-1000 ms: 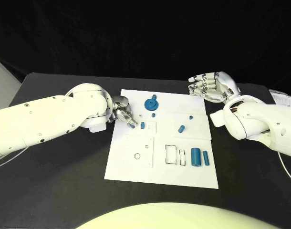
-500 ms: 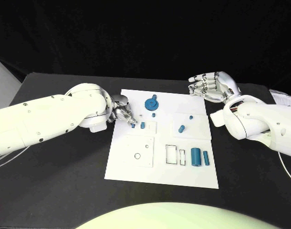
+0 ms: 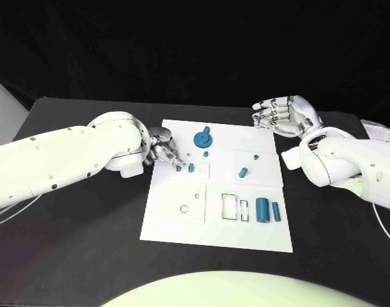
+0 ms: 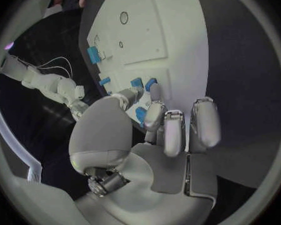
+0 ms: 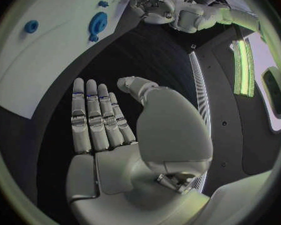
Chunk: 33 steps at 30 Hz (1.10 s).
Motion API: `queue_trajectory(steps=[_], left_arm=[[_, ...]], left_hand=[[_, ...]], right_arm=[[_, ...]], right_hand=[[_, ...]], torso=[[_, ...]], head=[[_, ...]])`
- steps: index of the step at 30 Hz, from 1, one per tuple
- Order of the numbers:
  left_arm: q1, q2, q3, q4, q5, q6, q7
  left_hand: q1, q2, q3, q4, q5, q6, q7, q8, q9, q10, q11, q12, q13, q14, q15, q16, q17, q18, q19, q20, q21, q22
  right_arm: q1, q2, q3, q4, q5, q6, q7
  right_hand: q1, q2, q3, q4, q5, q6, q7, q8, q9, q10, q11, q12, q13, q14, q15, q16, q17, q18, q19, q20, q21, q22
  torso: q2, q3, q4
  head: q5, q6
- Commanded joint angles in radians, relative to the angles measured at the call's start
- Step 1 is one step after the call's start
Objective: Assemble the parts on the task board
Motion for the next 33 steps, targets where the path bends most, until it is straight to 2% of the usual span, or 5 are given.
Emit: queue_trajectory(steps=[1, 22, 28, 31, 33], left_arm=[[0.000, -0.002, 0.001, 0.002, 0.015, 0.014, 0.012], [0.000, -0.029, 0.013, 0.019, 0.036, -0.011, 0.014], [0.000, -0.041, 0.025, 0.020, 0.178, -0.057, 0.024], [0.001, -0.048, 0.031, 0.017, 0.255, -0.104, 0.049], [0.001, -0.050, 0.034, 0.015, 0.286, -0.142, 0.084]], left_hand=[[-0.001, -0.012, -0.010, 0.004, -0.003, 0.009, 0.000, -0.004, -0.002, -0.006, 0.004, -0.009, -0.010, 0.093, 0.004, -0.002, 0.221, -0.006, -0.003, 0.003, -0.004, 0.032], [-0.018, -0.014, -0.103, 0.106, -0.013, 0.035, -0.013, 0.023, 0.021, -0.001, -0.007, -0.008, -0.005, 0.094, -0.005, -0.001, 0.225, -0.006, 0.001, -0.001, -0.003, 0.035], [-0.042, -0.006, -0.150, 0.126, -0.063, 0.022, -0.010, 0.023, 0.027, -0.015, -0.004, -0.023, -0.032, 0.089, -0.005, -0.009, 0.206, -0.002, -0.008, -0.002, -0.016, 0.023], [-0.028, 0.003, -0.179, 0.124, -0.055, -0.037, 0.009, 0.022, 0.035, -0.093, 0.013, -0.090, -0.145, 0.062, 0.007, -0.049, 0.128, 0.014, -0.057, 0.005, -0.076, -0.036], [0.021, 0.024, -0.185, 0.121, -0.042, -0.110, 0.037, 0.028, 0.042, -0.221, 0.039, -0.181, -0.301, 0.007, 0.031, -0.118, 0.004, 0.044, -0.152, 0.021, -0.197, -0.149]], right_arm=[[0.000, 0.000, 0.000, 0.001, -0.006, 0.016, 0.008], [-0.001, 0.000, 0.000, 0.001, -0.006, 0.014, 0.009], [-0.001, 0.001, 0.000, 0.000, -0.005, 0.014, 0.010], [-0.001, 0.001, 0.000, -0.001, -0.005, 0.014, 0.010], [-0.001, 0.002, 0.000, -0.002, -0.005, 0.013, 0.010]], right_hand=[[-0.005, 0.006, 0.002, -0.006, 0.004, 0.005, 0.012, -0.007, -0.001, 0.008, 0.000, -0.006, -0.001, -0.002, 0.005, -0.005, -0.001, 0.004, 0.005, 0.004, 0.002, -0.001], [-0.005, 0.006, 0.002, -0.006, 0.004, 0.005, 0.012, -0.007, -0.001, 0.008, 0.000, -0.006, -0.001, -0.002, 0.005, -0.005, -0.001, 0.004, 0.005, 0.004, 0.002, -0.001], [-0.005, 0.006, 0.002, -0.006, 0.004, 0.005, 0.012, -0.007, -0.001, 0.008, 0.000, -0.006, -0.001, -0.002, 0.005, -0.005, -0.001, 0.004, 0.005, 0.004, 0.002, -0.001], [-0.005, 0.006, 0.002, -0.006, 0.004, 0.005, 0.012, -0.007, -0.001, 0.008, 0.000, -0.006, -0.001, -0.002, 0.005, -0.005, -0.001, 0.004, 0.005, 0.004, 0.002, -0.001], [-0.007, 0.008, 0.003, -0.006, 0.004, 0.006, 0.013, -0.008, -0.001, 0.009, 0.000, -0.007, -0.001, -0.002, 0.005, -0.005, -0.003, 0.004, 0.005, 0.004, 0.002, -0.005]], torso=[[0.000, -0.0002, -0.0003], [0.000, -0.0005, 0.0003], [-0.001, -0.0003, -0.0010], [0.000, 0.0002, -0.0001], [0.000, 0.0004, 0.0003]], head=[[0.000, 0.000], [-0.003, 0.004], [-0.003, 0.005], [-0.004, 0.005], [-0.005, 0.007]])
